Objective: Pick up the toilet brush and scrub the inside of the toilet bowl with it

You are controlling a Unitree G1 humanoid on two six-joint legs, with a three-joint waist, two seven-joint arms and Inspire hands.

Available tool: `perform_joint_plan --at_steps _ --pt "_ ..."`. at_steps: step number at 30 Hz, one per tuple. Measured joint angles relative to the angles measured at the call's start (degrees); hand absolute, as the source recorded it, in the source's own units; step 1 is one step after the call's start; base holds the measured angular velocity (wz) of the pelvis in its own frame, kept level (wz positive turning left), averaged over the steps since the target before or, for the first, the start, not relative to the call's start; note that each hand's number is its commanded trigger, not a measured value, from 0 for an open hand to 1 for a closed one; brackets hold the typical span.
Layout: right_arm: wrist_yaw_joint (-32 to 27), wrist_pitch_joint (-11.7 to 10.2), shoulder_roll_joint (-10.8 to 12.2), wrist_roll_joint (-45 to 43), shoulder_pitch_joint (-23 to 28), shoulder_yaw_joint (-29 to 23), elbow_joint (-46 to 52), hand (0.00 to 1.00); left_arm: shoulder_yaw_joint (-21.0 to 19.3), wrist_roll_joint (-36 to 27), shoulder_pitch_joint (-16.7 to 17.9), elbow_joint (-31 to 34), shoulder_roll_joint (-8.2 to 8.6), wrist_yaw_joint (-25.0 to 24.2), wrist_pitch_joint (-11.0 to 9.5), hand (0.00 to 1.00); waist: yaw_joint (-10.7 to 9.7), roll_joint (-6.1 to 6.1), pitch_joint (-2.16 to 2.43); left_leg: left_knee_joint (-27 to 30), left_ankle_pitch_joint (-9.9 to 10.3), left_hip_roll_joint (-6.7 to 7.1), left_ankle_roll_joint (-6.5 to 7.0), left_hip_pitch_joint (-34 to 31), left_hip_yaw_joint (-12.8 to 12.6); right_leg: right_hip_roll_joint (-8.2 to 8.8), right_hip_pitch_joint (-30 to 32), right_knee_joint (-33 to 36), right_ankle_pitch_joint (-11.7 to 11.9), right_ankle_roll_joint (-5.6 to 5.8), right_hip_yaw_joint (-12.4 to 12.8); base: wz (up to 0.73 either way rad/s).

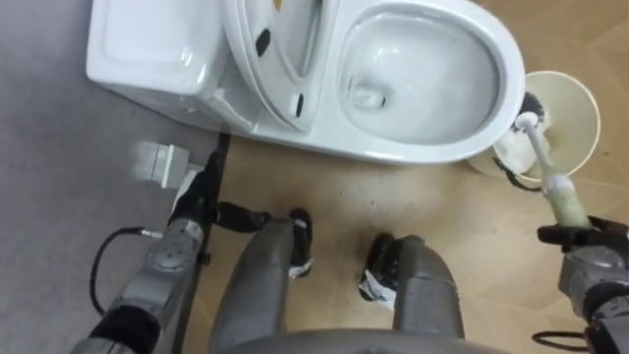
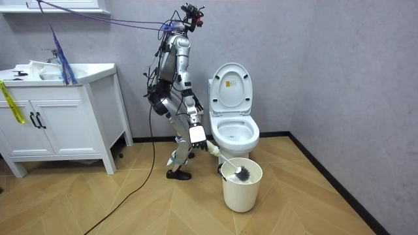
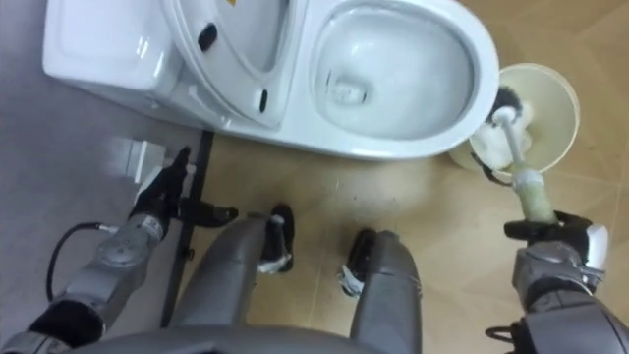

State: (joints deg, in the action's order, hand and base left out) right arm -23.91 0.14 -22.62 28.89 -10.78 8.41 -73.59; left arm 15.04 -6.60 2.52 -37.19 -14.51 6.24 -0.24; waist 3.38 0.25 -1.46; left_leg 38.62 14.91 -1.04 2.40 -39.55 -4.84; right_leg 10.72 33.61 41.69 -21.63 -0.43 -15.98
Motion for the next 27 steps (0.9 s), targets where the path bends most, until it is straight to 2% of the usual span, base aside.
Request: perform_joint_plan --at_steps 2,7,9,15,19,22,25,27 --pt "0.8 0.1 0.8 0.0 1.2 -1.3 0.0 1.0 -1.0 0.0 1.1 -0.1 0.02 0.0 0.0 0.0 0.0 0.02 0.03 -1.3 0.0 0.02 -0.06 2.6 0.3 -0.36 -2.9 -1.8 0.2 0.34 -0.3 0.05" --pt "1.0 0.8 2.2 -0.5 4.9 -3.1 1.3 1.0 -4.4 0.1 5.0 -0.1 -0.27 0.0 0.0 0.0 -0.3 0.03 0.46 -5.4 -0.2 -0.02 -0.37 9.1 0.2 -1.25 -9.9 -7.0 1.3 0.92 -1.0 0.0" --pt "0.8 0.7 2.9 -0.5 7.9 -3.5 4.4 1.0 -6.2 1.2 7.4 0.1 -0.24 0.0 -0.1 0.0 -0.3 -0.39 0.83 -7.3 -0.3 0.05 -0.56 12.1 0.2 -1.56 -13.1 -9.3 1.6 1.13 -1.4 0.02" --pt "-1.5 0.4 4.2 -4.8 13.8 -5.2 11.8 1.0 -9.7 2.8 12.8 0.3 0.11 0.0 -0.7 0.0 -0.3 -1.24 1.3 -11.5 -0.7 0.0 -1.12 20.0 0.5 -2.9 -22.0 -16.2 2.9 1.48 -2.5 0.02" --pt "-3.5 -0.1 5.6 -8.1 16.5 -5.8 18.5 1.0 -11.6 5.3 16.4 2.7 0.55 0.0 -1.2 0.0 -0.4 -1.87 1.34 -13.1 -0.8 0.57 -1.28 23.2 0.8 -3.07 -25.4 -18.4 3.0 1.62 -3.1 0.08" --pt "-4.0 -0.5 6.1 -12.2 18.2 -5.9 22.2 1.0 -14.8 5.4 18.8 3.1 2.28 0.1 -2.0 0.0 0.2 -2.02 1.37 -14.9 -0.8 0.78 -1.33 26.7 1.1 -3.0 -29.2 -20.4 3.2 1.91 -4.0 0.09" --pt "-4.6 -1.6 6.7 -19.0 20.5 -5.6 28.3 1.0 -16.2 5.4 21.4 4.4 2.52 1.3 -2.7 0.0 0.3 -1.89 1.42 -15.1 -0.8 0.81 -1.33 27.5 1.2 -3.25 -31.1 -22.0 3.3 2.15 -5.0 0.16" --pt "-5.2 -2.4 6.8 -22.4 21.7 -5.2 31.4 1.0 -16.5 5.7 23.1 6.5 2.85 4.0 -2.8 0.0 0.7 -1.67 1.42 -15.1 -0.8 0.89 -1.34 27.6 1.9 -3.57 -31.9 -22.6 3.5 2.3 -5.7 0.21"
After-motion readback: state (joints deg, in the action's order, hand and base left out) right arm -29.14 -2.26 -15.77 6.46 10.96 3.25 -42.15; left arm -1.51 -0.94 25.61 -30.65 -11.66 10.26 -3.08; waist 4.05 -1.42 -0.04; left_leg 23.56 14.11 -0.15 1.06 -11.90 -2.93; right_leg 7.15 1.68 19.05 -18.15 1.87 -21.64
